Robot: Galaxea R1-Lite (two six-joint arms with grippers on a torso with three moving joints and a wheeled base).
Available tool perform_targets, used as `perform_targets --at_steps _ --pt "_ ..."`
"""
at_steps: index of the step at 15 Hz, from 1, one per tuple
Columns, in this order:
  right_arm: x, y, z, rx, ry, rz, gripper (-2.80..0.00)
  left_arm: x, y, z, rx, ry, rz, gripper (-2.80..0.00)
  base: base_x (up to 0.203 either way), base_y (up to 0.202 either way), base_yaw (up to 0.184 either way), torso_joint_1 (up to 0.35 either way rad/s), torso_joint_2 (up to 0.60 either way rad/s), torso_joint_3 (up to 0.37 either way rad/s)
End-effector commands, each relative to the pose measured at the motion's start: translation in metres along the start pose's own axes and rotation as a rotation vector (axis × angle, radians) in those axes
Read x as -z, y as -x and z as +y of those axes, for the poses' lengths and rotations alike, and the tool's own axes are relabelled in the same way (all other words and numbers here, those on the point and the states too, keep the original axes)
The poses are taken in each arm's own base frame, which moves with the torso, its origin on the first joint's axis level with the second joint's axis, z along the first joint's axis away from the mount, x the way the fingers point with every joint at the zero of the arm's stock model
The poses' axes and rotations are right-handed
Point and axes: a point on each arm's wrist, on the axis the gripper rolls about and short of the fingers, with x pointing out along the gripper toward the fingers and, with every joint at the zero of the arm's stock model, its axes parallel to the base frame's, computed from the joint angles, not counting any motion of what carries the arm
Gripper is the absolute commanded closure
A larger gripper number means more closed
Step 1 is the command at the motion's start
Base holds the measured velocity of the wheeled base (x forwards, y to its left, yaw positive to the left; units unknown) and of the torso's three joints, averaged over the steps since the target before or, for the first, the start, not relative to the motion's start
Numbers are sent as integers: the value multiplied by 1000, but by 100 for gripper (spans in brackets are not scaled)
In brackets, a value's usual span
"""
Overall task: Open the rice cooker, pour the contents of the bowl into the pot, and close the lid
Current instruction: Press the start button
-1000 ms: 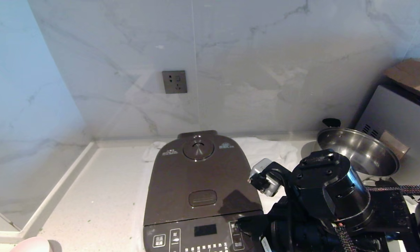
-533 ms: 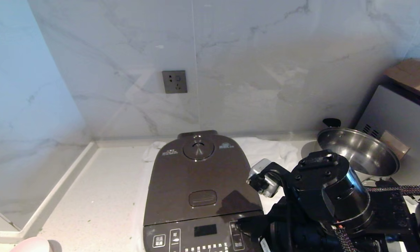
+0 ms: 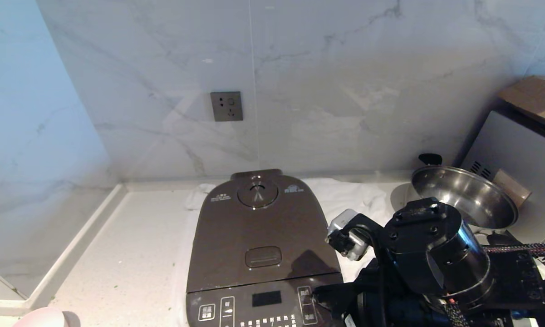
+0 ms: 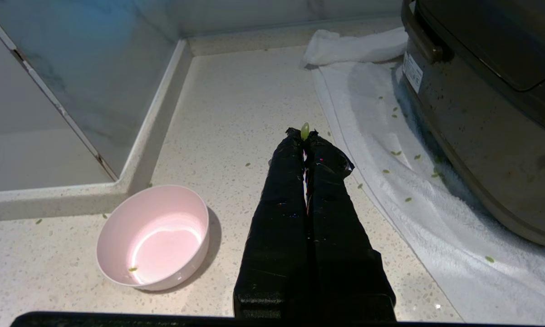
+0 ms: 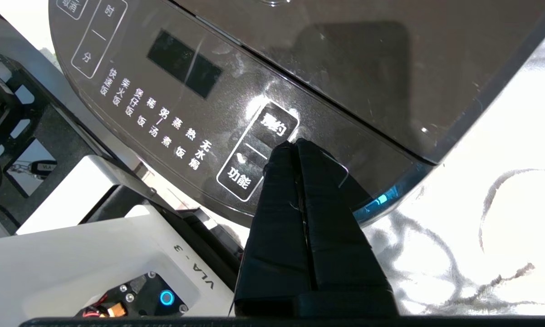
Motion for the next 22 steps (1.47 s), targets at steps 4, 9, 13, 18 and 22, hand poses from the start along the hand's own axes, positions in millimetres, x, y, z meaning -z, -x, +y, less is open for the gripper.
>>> perform_targets --at_steps 4,9,13,18,22 --pt "3 -1 -1 5 -1 12 0 0 0 0 0 0 0 0 0 0 0 0 0 0" --pt "6 -2 -2 6 -20 20 0 0 0 0 1 -1 0 0 0 0 0 0 0 0" --pt "-14 20 1 -38 -9 -147 0 0 0 0 1 -1 0 0 0 0 0 0 0 0" --pt "-33 68 -3 -29 49 -326 0 0 0 0 -1 4 -5 0 0 0 0 0 0 0" --pt "-28 105 -16 20 30 -402 0 0 0 0 -2 4 -6 0 0 0 0 0 0 0"
